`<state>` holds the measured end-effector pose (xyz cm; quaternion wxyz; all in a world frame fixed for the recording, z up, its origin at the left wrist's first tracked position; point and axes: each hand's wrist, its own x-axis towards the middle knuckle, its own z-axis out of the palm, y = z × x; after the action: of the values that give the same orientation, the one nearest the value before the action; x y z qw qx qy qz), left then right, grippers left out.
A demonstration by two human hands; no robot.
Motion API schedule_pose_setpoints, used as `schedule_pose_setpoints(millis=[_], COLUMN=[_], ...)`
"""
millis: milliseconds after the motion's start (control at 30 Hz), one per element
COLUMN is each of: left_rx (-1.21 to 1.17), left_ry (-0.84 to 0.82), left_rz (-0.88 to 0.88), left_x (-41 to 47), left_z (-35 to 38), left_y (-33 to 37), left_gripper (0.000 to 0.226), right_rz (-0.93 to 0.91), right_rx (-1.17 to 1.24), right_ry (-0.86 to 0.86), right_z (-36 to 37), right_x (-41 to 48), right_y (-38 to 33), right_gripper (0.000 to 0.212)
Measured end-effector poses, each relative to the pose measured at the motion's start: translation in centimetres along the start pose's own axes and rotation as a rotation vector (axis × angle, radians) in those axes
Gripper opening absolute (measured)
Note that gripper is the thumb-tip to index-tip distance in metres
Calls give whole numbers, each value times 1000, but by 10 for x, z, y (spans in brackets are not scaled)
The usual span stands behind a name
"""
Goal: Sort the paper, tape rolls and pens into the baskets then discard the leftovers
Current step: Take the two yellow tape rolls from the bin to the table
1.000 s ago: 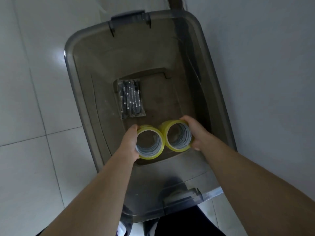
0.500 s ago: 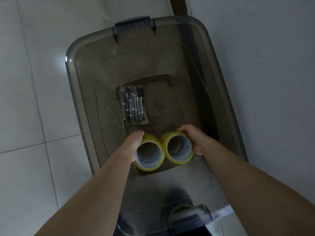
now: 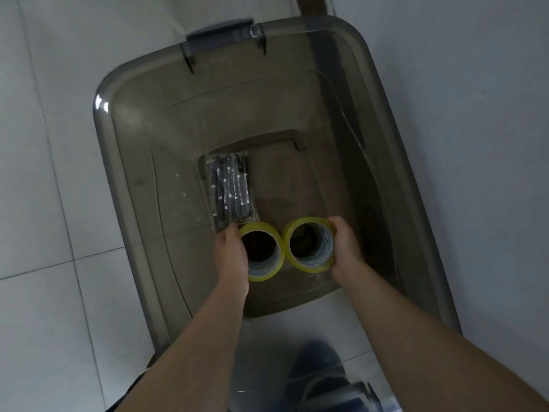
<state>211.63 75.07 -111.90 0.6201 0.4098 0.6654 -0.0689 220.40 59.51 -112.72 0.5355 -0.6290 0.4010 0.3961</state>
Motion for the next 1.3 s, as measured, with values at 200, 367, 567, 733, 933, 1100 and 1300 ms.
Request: schedule_pose_setpoints(millis=[200, 367, 567, 733, 933, 1100, 1300], left_rx=[-186, -328, -244, -229, -225, -218, -193], left_ry=[-97, -156, -176, -184, -224, -252, -254], left_rz=[-16, 57, 87, 107, 104, 117, 170], left_x=[4, 11, 10, 11, 3, -19, -78], left_z=[-3, 3, 6, 5, 0, -10, -29], left_y=[-10, -6, 2, 6, 14, 29, 70], left_gripper=[41, 39, 44, 24, 25, 25, 31], right_rz=[-90, -125, -203, -296, -454, -520, -580], right_rx=[303, 305, 127, -21, -116, -167, -146], right_ry=[-41, -63, -184, -175, -183, -231, -240], right_z=[3, -3, 1, 7, 3, 2, 0], right_x=[2, 3, 4, 3, -6, -36, -103], right_y=[16, 25, 16, 9, -7, -15, -49], right_gripper=[33, 36, 61, 69, 51, 51, 60])
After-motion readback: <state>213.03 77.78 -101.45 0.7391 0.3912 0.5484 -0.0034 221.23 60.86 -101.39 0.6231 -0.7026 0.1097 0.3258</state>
